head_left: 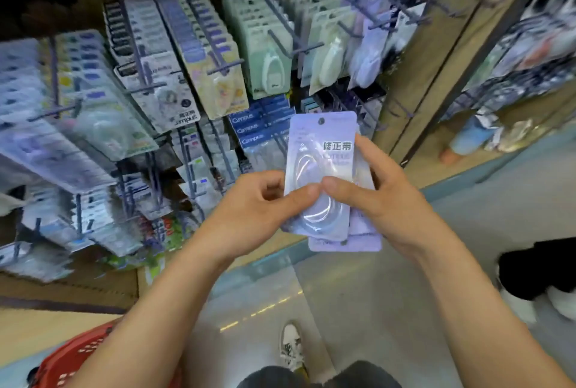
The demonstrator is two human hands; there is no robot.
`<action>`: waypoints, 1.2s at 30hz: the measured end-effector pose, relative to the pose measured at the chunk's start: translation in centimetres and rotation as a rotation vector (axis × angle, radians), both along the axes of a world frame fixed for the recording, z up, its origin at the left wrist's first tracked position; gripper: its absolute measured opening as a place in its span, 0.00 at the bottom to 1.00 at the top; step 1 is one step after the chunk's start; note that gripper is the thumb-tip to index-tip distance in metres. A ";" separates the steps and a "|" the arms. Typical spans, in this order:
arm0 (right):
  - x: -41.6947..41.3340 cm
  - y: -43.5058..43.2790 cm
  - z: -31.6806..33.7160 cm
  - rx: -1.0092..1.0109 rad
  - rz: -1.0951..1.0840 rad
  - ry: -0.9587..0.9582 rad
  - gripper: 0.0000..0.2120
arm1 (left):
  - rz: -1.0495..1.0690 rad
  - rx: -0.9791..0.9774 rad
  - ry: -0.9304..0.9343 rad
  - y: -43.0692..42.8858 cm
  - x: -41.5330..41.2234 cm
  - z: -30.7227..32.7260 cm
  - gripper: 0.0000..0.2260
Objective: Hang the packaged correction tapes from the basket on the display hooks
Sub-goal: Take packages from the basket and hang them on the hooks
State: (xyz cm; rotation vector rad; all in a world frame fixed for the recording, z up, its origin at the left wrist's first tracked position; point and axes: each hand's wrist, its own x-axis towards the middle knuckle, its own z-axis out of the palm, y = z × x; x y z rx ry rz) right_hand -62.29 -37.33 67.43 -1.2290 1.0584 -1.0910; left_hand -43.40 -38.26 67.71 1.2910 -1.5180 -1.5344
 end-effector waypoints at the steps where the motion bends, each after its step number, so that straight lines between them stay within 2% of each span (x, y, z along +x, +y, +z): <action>1: -0.6 -0.6 0.6 -0.010 0.000 0.003 0.24 | -0.021 -0.033 -0.013 -0.8 -0.4 0.6 0.16; 8: -4.1 -3.9 4.7 -0.137 0.028 -0.019 0.21 | -0.001 -0.133 0.247 -5.0 -3.7 5.9 0.16; 14: -8.8 -5.7 8.4 -0.267 0.148 0.010 0.20 | -0.006 -0.216 0.322 -6.1 -7.1 8.6 0.16; 19: -13.3 -8.8 12.0 -0.412 0.213 0.027 0.19 | 0.102 -0.356 0.415 -6.8 -10.9 11.7 0.21; 23: -15.5 -11.3 15.1 -0.575 0.233 0.029 0.18 | 0.175 -0.684 0.323 -7.8 -13.0 15.7 0.33; 28: -16.5 -13.7 21.0 -0.833 0.202 0.044 0.26 | 0.180 -0.930 0.180 -9.0 -14.2 21.9 0.20; 32: -16.5 -15.1 24.8 -0.983 0.177 -0.001 0.34 | 0.192 -1.007 0.169 -10.0 -15.1 26.4 0.20; 36: -16.8 -16.4 27.6 -1.007 0.139 -0.042 0.38 | 0.203 -1.044 0.093 -10.8 -15.4 30.1 0.24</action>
